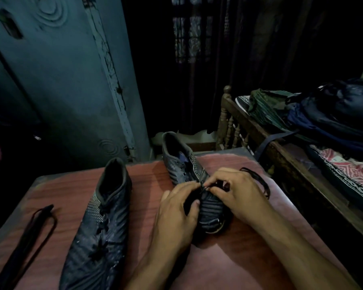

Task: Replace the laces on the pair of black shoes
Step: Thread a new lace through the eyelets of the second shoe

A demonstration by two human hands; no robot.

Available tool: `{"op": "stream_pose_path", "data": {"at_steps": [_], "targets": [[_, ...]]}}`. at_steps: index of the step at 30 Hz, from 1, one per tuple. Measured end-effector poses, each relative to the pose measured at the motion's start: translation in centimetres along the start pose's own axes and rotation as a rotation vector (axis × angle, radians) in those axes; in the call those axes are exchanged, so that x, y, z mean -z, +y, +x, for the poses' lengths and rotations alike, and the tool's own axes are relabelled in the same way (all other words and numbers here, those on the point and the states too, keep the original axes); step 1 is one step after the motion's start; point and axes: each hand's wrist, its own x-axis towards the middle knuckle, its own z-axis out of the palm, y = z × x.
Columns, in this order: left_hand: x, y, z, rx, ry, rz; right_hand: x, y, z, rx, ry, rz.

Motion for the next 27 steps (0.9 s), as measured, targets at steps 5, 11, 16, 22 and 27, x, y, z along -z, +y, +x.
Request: {"op": "stream_pose_path", "data": {"at_steps": [5, 11, 16, 22, 27], "targets": [[0.4, 0.4, -0.2, 0.045, -0.068, -0.009, 0.8, 0.0, 0.3, -0.107, -0.070, 0.087], [0.4, 0.3, -0.2, 0.064, -0.079, -0.032, 1.7, -0.1, 0.2, -0.162, -0.144, 0.138], [0.1, 0.3, 0.0, 0.112, -0.058, -0.052, 2.1, -0.2, 0.2, -0.130, -0.183, 0.127], [0.3, 0.4, 0.1, 0.154, -0.062, -0.157, 1.7, 0.0, 0.3, -0.086, -0.221, 0.141], [0.4, 0.8, 0.0, 0.163, -0.047, -0.232, 2.1, 0.2, 0.3, -0.062, -0.234, 0.149]]}}
